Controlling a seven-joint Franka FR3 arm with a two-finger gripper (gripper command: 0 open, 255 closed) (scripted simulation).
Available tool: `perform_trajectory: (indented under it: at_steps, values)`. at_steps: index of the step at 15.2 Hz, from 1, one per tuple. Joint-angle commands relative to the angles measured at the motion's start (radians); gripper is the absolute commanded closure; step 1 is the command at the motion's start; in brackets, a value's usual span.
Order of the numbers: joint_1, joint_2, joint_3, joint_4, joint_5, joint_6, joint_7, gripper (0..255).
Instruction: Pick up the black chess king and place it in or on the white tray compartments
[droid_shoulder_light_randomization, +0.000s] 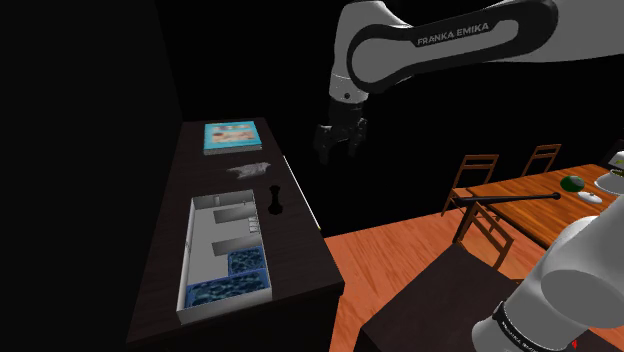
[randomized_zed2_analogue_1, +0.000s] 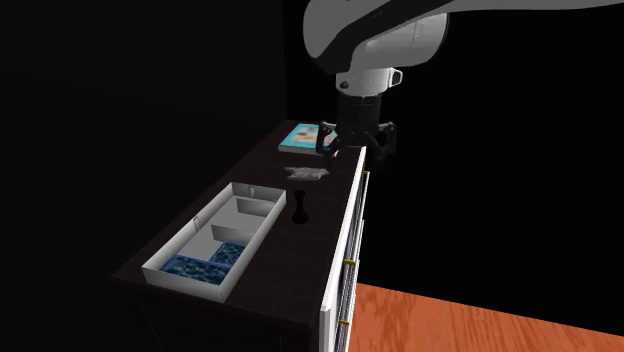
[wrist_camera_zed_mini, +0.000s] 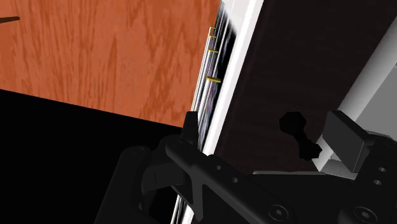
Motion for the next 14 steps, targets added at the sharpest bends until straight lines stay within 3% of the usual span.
perform_trajectory:
  at_steps: [1,7,14]
  values:
    - [0.004,0.072,0.017,0.048,-0.016,0.017,0.034,0]
    - [0.034,0.315,0.047,0.231,-0.09,0.049,0.131,0]
    - [0.107,0.616,0.042,0.524,-0.175,0.024,0.219,0]
